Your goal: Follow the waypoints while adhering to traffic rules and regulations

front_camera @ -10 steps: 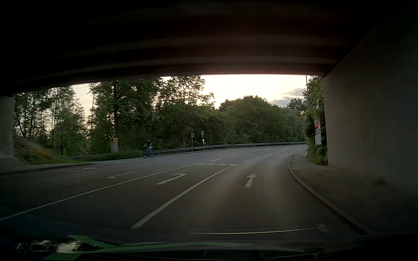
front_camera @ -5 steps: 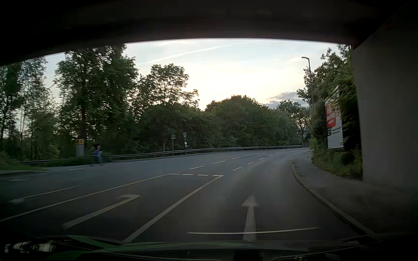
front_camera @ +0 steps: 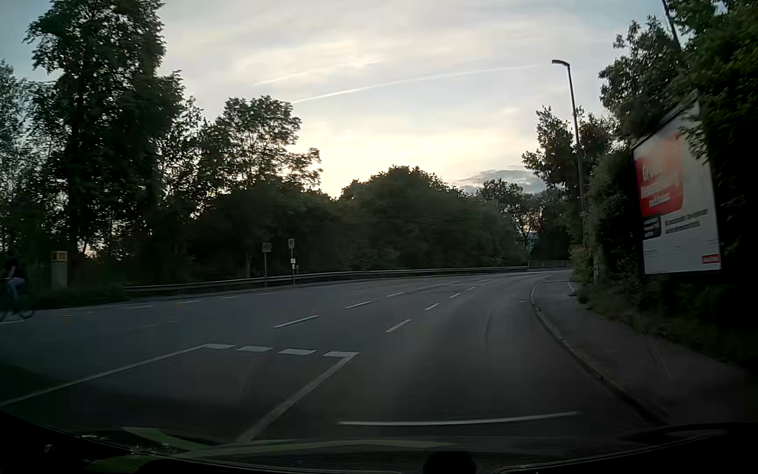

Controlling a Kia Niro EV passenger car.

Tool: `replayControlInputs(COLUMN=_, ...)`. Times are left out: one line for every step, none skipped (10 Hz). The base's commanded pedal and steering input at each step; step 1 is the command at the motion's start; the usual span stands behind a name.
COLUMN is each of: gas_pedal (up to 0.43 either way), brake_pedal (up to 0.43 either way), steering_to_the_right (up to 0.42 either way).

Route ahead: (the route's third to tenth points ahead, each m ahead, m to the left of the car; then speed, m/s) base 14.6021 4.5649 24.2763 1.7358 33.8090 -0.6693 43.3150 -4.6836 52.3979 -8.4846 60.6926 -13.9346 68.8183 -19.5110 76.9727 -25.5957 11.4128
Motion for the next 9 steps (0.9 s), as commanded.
replayControlInputs(gas_pedal=0.189, brake_pedal=0.0, steering_to_the_right=0.047)
replayControlInputs(gas_pedal=0.189, brake_pedal=0.0, steering_to_the_right=0.047)
replayControlInputs(gas_pedal=0.189, brake_pedal=0.0, steering_to_the_right=0.048)
replayControlInputs(gas_pedal=0.189, brake_pedal=0.0, steering_to_the_right=0.048)
replayControlInputs(gas_pedal=0.189, brake_pedal=0.0, steering_to_the_right=0.048)
replayControlInputs(gas_pedal=0.189, brake_pedal=0.0, steering_to_the_right=0.048)
replayControlInputs(gas_pedal=0.189, brake_pedal=0.0, steering_to_the_right=0.047)
replayControlInputs(gas_pedal=0.189, brake_pedal=0.0, steering_to_the_right=0.047)
replayControlInputs(gas_pedal=0.189, brake_pedal=0.0, steering_to_the_right=0.047)
